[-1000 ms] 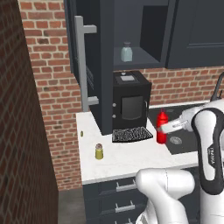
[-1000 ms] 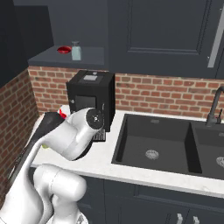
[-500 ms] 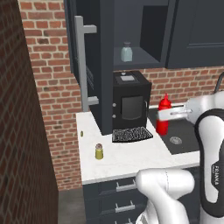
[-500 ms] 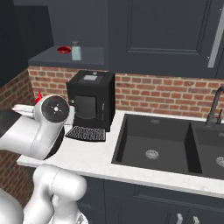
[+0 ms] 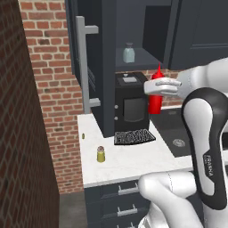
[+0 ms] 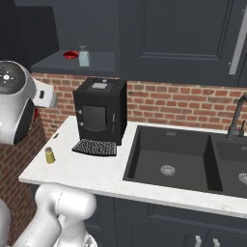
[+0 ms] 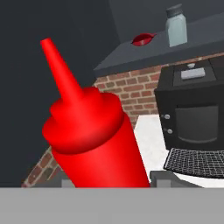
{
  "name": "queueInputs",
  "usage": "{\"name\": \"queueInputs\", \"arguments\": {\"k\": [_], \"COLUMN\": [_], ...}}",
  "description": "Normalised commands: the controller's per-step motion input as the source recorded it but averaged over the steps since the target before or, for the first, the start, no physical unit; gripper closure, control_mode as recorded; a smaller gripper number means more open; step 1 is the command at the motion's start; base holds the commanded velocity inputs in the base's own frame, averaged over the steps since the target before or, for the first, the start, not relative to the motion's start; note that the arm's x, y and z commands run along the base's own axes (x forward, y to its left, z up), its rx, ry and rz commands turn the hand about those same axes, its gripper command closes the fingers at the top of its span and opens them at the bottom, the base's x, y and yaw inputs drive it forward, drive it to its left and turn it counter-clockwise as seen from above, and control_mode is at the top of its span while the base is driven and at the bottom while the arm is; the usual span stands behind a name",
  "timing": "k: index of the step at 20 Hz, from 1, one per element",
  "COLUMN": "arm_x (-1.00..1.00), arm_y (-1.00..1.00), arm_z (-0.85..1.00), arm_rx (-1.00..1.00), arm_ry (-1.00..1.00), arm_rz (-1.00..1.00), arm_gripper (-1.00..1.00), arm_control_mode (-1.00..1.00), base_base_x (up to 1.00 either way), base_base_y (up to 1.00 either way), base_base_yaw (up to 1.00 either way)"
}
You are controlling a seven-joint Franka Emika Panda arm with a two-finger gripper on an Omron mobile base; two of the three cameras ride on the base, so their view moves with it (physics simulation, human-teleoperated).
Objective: Put the shaker and condiment bottle from the counter next to their counterparts in the cabinet.
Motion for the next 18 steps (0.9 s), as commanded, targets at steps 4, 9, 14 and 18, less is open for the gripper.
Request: {"name": "queueInputs", "arguments": {"k": [4, 9, 14, 18], "arm_x": [0.06, 0.13, 0.68, 0.79], "arm_y": [0.01, 0.00, 0.14, 0.38], "arm_z": [0.30, 0.00, 0.00, 0.00], "arm_rx": [-0.04, 0.01, 0.02, 0.00], "arm_ry": [0.00, 0.00, 0.00, 0.00], "arm_rz": [-0.01, 0.00, 0.00, -0.06], "arm_gripper": [1.00, 1.00, 1.00, 1.00], "arm_control_mode": [-1.00, -1.00, -1.00, -1.00], "base_base_x": [0.00, 0.00, 0.00, 0.00], "base_base_y": [0.00, 0.00, 0.00, 0.00], "base_base_yaw": [0.00, 0.00, 0.00, 0.00]}}
